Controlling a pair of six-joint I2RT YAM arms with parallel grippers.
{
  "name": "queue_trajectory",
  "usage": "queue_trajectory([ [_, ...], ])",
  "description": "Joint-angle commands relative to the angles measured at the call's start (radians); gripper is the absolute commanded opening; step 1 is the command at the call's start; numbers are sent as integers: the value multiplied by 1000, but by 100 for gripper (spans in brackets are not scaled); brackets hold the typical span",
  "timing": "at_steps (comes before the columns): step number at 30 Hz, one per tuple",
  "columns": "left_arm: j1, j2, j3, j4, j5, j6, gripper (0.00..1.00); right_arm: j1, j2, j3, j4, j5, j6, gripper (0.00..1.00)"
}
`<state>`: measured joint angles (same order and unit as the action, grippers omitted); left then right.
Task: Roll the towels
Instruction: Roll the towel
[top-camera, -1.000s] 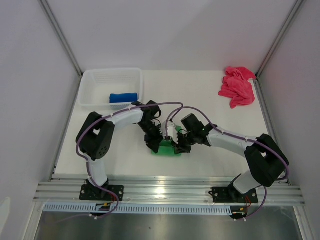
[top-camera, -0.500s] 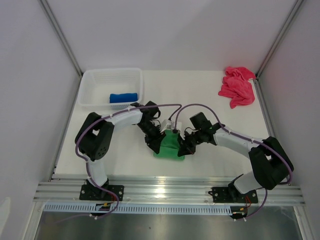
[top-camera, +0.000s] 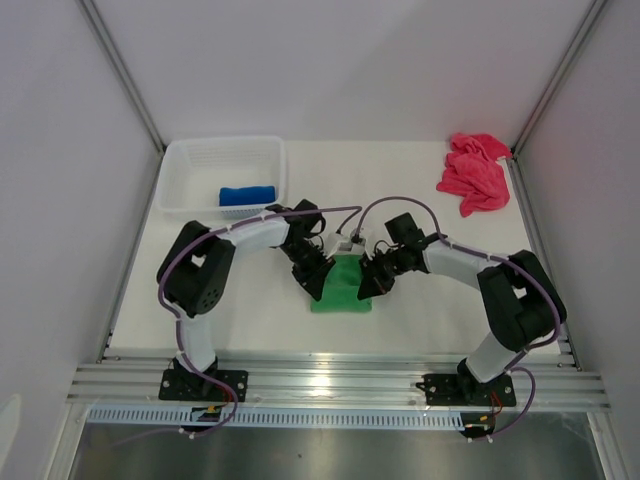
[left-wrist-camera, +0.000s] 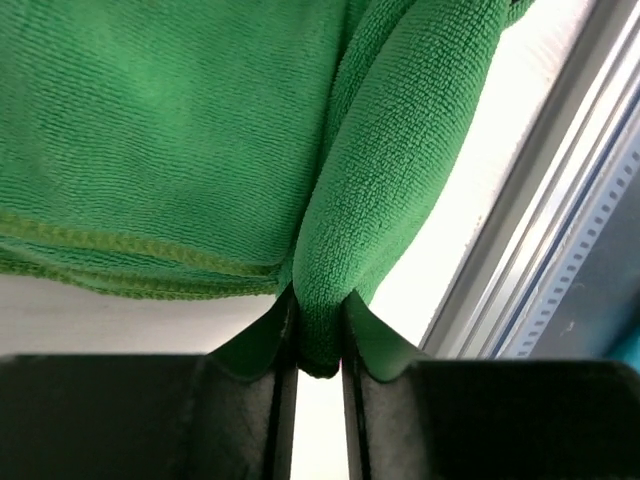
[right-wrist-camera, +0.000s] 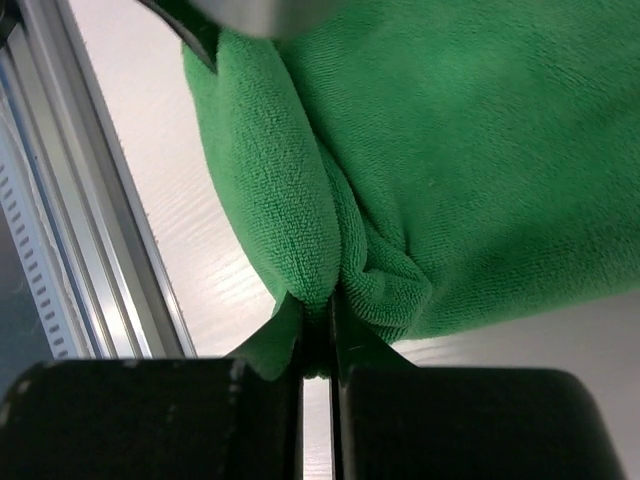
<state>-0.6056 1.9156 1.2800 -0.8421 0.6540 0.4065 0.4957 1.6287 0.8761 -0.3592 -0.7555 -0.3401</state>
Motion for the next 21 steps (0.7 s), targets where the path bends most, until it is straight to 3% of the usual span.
queue_trajectory([
  [1,-6,13,50,49,-109,-34,24,-17,51,32,-44,142,59,6],
  [6,-5,-31,33,92,-180,-57,41,-32,68,40,-41,166,81,6],
  [13,-2,-248,-7,117,-227,126,64,-36,94,67,-52,168,73,2],
  [15,3,-295,13,77,-270,216,99,-36,100,70,-52,171,69,2],
  [18,1,-417,77,51,-388,381,99,-36,111,70,-43,174,69,1],
  [21,3,-558,151,102,-413,574,99,-36,114,77,-44,177,64,0],
])
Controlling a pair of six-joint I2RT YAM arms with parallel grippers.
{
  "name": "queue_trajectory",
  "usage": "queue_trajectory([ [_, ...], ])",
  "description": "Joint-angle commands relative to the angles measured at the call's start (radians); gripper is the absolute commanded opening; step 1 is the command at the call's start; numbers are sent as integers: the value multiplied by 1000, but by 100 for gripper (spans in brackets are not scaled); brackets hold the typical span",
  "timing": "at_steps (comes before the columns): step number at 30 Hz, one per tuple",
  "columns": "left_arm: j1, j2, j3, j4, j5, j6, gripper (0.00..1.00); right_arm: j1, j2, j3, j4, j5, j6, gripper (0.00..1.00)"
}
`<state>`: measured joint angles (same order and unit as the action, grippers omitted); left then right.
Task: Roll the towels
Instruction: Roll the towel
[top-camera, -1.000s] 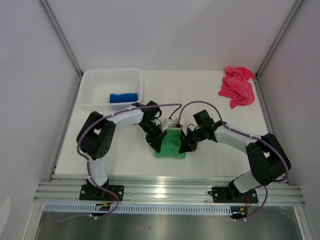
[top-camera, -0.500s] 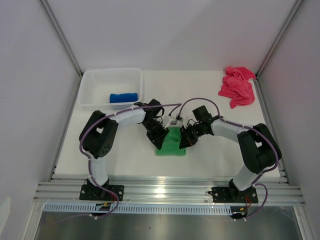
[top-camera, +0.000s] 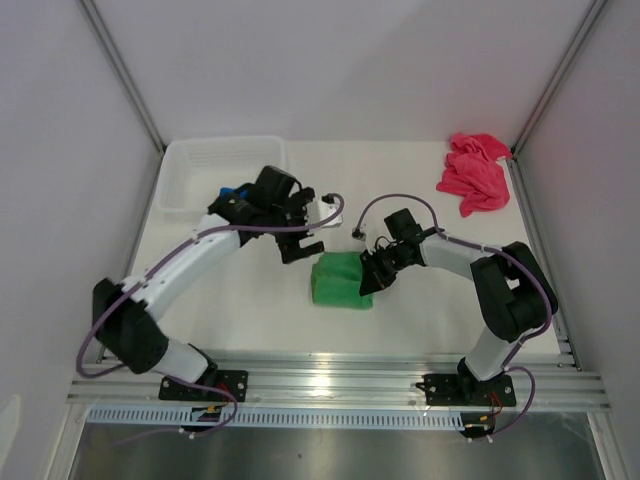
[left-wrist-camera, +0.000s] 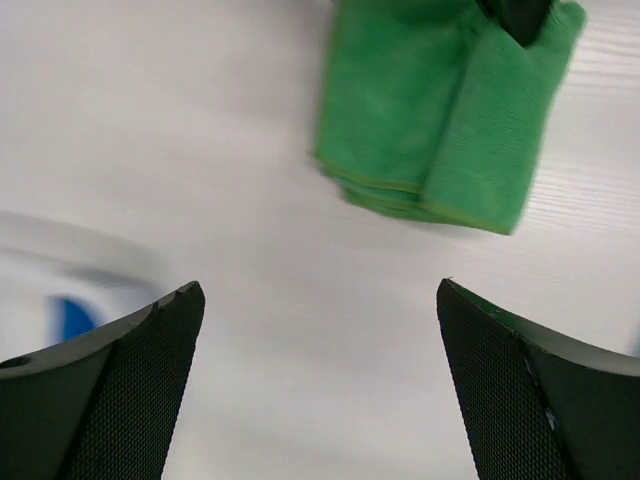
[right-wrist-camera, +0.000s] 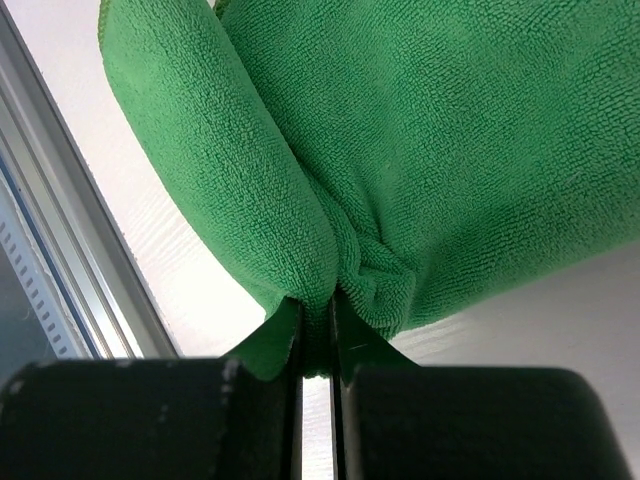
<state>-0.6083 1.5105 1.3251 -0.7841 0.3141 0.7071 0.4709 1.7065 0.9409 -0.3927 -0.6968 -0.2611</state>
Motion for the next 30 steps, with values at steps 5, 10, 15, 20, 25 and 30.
queue_trajectory([
  [5,4,-253,74,506,-189,-79,100,-11,22,15,2,131,-20,0],
  [10,1,-161,154,149,349,-7,75,-11,36,18,-14,148,-26,0],
  [15,-235,-199,-289,385,29,264,65,-9,41,18,-21,149,-29,0],
  [20,-329,-181,-542,609,-9,379,68,-11,56,21,-34,138,-29,0],
  [25,-366,-104,-575,683,-40,379,69,-11,62,19,-38,140,-23,0],
  [30,-383,-76,-589,712,-109,329,69,-11,59,16,-38,128,-23,0],
])
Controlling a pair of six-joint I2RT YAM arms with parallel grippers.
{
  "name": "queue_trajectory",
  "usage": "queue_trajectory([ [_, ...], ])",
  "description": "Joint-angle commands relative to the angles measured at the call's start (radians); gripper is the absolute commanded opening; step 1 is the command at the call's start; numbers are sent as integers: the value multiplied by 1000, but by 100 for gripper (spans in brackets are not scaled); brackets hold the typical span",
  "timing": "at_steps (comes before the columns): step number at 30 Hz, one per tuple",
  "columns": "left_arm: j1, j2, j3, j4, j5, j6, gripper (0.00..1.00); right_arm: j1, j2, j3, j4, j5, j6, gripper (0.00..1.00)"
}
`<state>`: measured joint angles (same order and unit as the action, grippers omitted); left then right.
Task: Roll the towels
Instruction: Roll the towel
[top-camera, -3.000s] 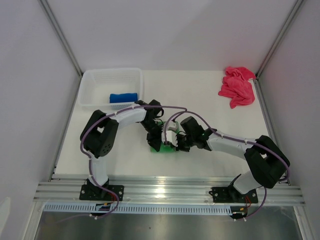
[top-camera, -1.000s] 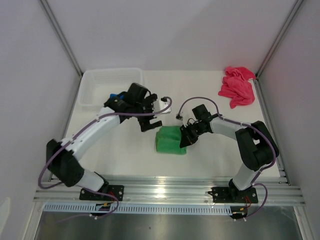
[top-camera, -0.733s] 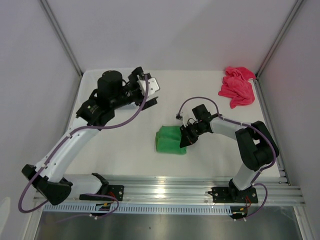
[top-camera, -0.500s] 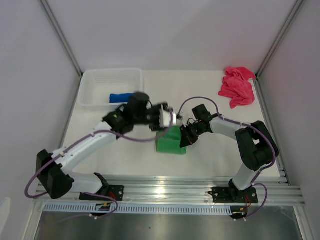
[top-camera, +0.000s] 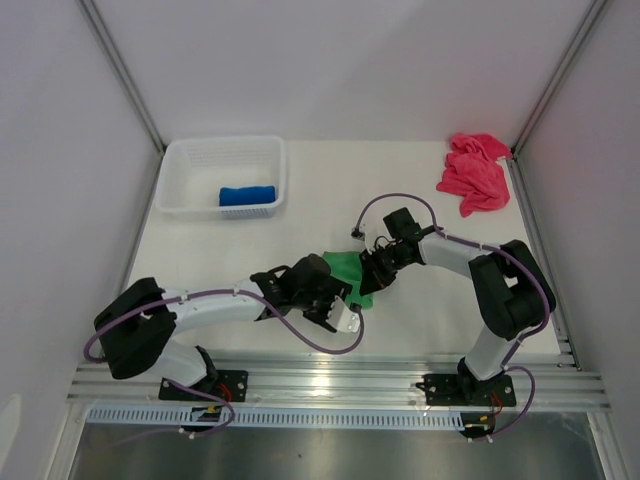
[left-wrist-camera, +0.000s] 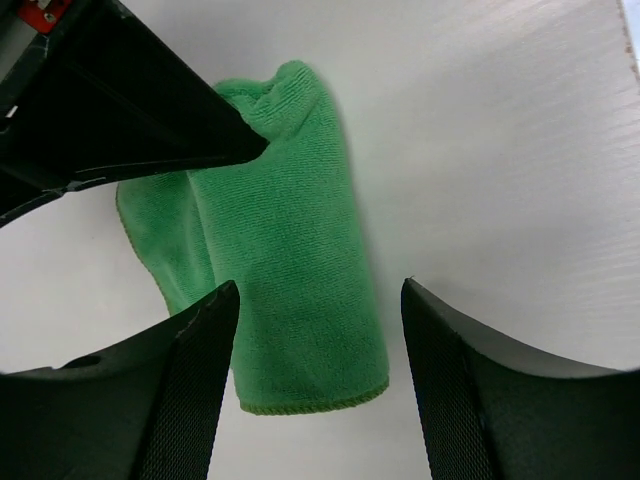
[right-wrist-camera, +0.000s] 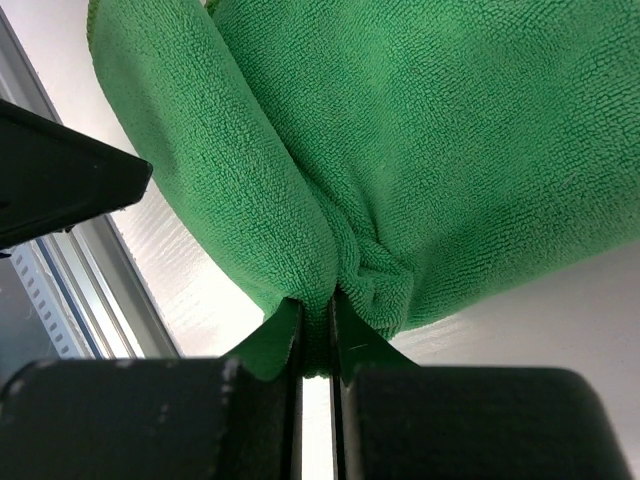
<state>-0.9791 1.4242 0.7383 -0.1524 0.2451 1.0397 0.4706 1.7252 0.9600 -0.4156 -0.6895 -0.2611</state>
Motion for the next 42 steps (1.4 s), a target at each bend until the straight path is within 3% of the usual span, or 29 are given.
queue_trajectory([
  [1,-12,7,-4,80,-46,-9,69,-12,40,-3,-15,122,-24,0],
  [15,28,113,42,-41,-87,-90,67,-10,39,-1,-17,133,-32,1],
  [21,77,189,104,-75,-99,-130,66,-10,16,0,-17,130,-49,7],
  [23,80,197,93,-76,-101,-119,61,-10,8,0,-17,127,-50,11],
  [24,82,205,90,-85,-98,-113,57,-10,4,0,-17,125,-53,19],
  [28,83,216,78,-92,-83,-95,36,-12,-27,0,-23,133,-55,31],
  [30,88,217,75,-85,-86,-83,32,-12,-53,9,-37,137,-58,34],
  [32,94,223,79,-95,-75,-82,25,-13,-71,20,-69,153,-63,52],
  [34,105,222,90,-107,-63,-84,22,-16,-104,40,-98,180,-78,99],
  [37,123,217,108,-139,-26,-96,20,-33,-162,62,-159,214,-96,99],
  [42,151,194,128,-170,22,-113,15,-105,-291,86,-189,399,-96,99],
])
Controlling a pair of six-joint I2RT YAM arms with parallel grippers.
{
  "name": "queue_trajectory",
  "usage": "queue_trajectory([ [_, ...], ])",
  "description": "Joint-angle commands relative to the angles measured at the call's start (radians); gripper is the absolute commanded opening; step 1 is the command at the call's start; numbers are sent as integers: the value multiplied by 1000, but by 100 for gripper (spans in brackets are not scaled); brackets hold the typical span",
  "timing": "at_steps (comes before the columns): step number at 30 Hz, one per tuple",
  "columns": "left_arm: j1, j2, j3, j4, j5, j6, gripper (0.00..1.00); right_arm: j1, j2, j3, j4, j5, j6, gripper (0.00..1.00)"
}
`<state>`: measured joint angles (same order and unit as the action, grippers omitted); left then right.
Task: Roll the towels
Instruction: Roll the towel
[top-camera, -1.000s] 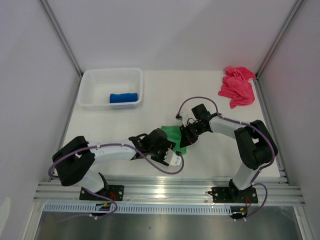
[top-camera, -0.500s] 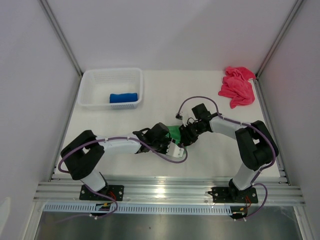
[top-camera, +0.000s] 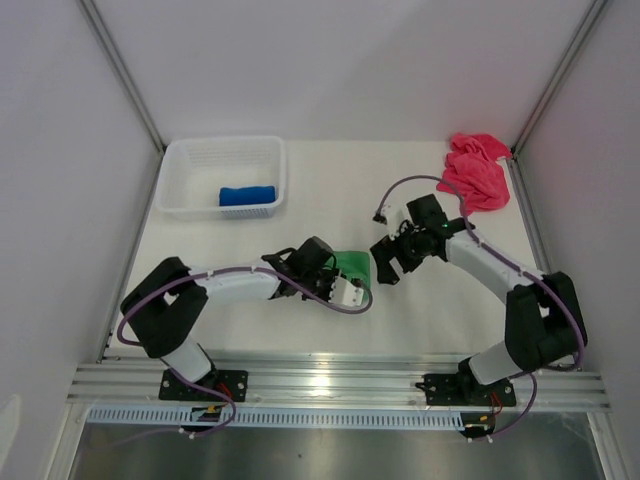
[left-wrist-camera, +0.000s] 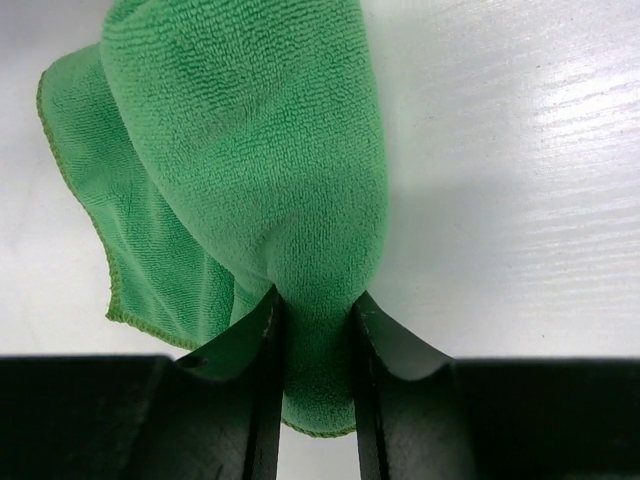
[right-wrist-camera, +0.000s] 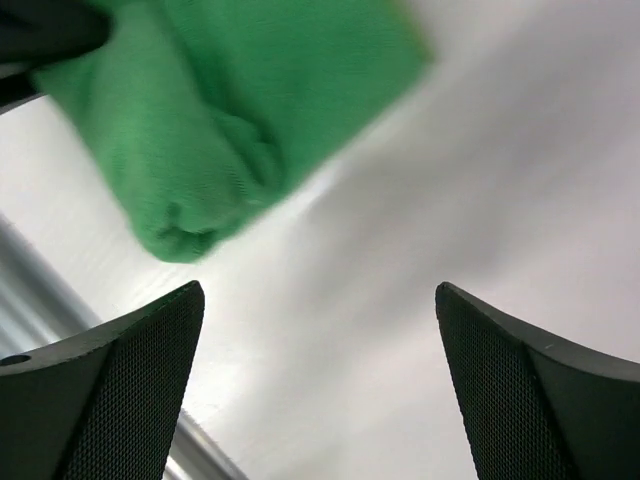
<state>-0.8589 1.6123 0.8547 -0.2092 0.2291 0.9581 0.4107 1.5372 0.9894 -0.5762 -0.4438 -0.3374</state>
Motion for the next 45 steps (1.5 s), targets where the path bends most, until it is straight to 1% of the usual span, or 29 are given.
queue_trajectory([
  [1,35,1,17,-116,55,-29,14,-58,-155,60,20,195,-17,99],
  [2,37,-6,18,-117,61,-27,14,-85,-181,57,62,270,-14,99],
  [4,49,-11,33,-133,79,-9,13,-107,-231,45,160,322,-18,99],
  [5,52,-14,38,-140,99,-4,13,-115,-282,17,284,336,-22,99],
  [7,64,-15,61,-165,119,7,13,-118,-328,-17,405,295,-81,99],
  [8,69,-15,66,-176,137,10,14,-119,-374,-41,534,268,-106,99],
  [10,89,-8,107,-234,171,11,13,-121,-405,-106,686,212,-149,100],
  [11,98,-2,121,-263,224,13,13,-122,-408,-107,687,189,-164,100],
  [12,116,14,156,-298,252,19,14,-121,-399,-80,659,103,-236,99],
  [13,126,18,180,-333,277,39,14,-118,-394,-66,553,56,-280,99],
  [14,132,26,205,-385,312,47,14,-112,-394,-63,508,24,-313,97],
  [15,142,32,213,-404,323,57,14,-107,-414,-72,481,-7,-340,93],
  [18,155,63,263,-466,354,80,15,-52,-494,-193,429,-122,-397,95],
  [19,158,81,288,-482,360,82,15,-6,-506,-245,397,-131,-394,95],
  [21,167,100,320,-509,371,59,15,51,-519,-287,371,-139,-385,96],
  [22,170,116,337,-518,375,42,15,107,-523,-326,371,-139,-374,96],
  [23,175,123,346,-525,375,36,15,134,-526,-349,383,-136,-373,95],
  [26,185,138,356,-539,381,18,15,207,-519,-429,488,-118,-365,95],
  [32,214,184,418,-590,407,-18,16,250,-394,-471,677,-72,-399,97],
  [33,219,196,423,-596,412,-19,16,250,-385,-481,738,-65,-400,97],
  [35,238,202,435,-608,432,-16,16,249,-391,-508,803,-6,-375,97],
  [37,242,209,438,-618,441,-9,16,234,-426,-532,877,28,-309,97],
  [39,244,212,438,-619,440,7,16,179,-514,-569,894,36,-244,99],
  [41,245,210,437,-625,446,13,16,143,-601,-587,871,33,-226,99],
  [43,245,207,429,-628,449,22,16,103,-644,-600,804,27,-235,99],
  [45,245,209,432,-628,449,27,16,94,-673,-606,742,13,-252,99],
])
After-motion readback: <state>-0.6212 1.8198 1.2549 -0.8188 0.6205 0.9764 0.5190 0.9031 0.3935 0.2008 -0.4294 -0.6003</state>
